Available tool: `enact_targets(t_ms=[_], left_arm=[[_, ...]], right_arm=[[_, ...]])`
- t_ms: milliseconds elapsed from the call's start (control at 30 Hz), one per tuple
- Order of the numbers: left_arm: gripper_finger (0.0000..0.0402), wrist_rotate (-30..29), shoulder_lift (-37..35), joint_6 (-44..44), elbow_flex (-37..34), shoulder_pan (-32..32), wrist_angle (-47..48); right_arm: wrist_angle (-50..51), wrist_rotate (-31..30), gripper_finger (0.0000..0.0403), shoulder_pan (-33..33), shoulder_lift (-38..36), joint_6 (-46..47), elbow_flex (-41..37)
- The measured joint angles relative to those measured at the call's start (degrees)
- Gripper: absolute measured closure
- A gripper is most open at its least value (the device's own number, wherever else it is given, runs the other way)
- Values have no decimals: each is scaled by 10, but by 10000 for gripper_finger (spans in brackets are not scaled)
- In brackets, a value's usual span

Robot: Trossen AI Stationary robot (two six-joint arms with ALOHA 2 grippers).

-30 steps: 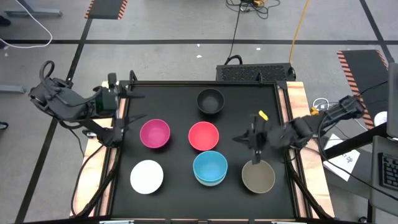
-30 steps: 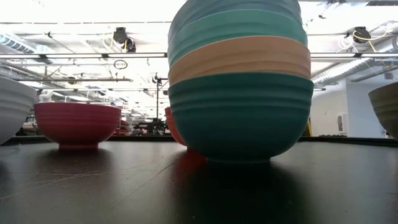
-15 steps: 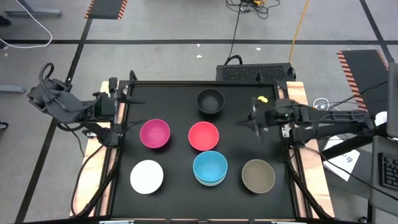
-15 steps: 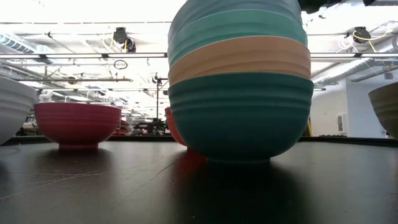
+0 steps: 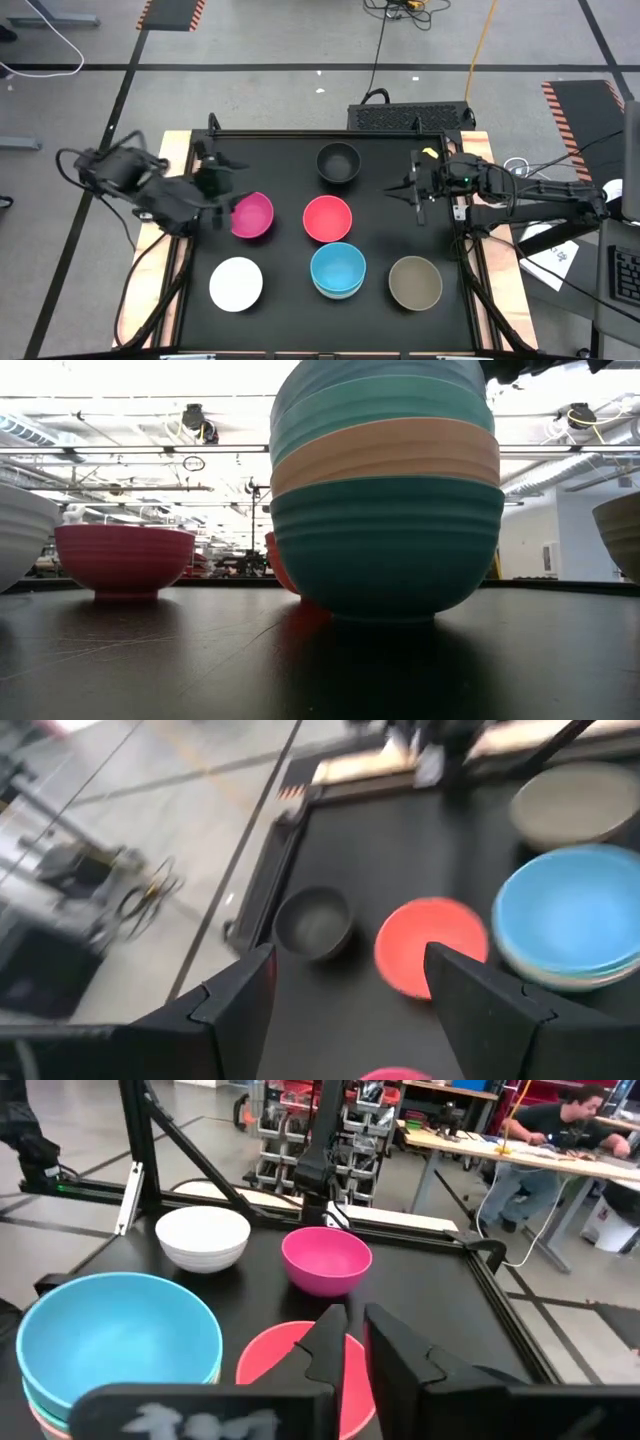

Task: Nest bowls inside each other
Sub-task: Stack the pink bowl on top of the other blue bowl

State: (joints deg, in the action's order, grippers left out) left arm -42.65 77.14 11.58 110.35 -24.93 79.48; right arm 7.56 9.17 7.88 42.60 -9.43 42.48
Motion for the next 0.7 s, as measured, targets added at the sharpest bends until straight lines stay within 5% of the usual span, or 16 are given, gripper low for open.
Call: enact_targets(t_ms=[233, 533, 700], left_arm=[[144, 17, -55, 0, -114, 93, -67], [144, 165, -240, -105, -331, 167, -336], [144, 171, -282, -93, -396, 188, -315]], right_arm=[[0, 1, 321, 0, 0, 13, 0], [-9, 1, 289, -18, 0, 27, 0], [-30, 1, 287, -31, 0, 28, 0]])
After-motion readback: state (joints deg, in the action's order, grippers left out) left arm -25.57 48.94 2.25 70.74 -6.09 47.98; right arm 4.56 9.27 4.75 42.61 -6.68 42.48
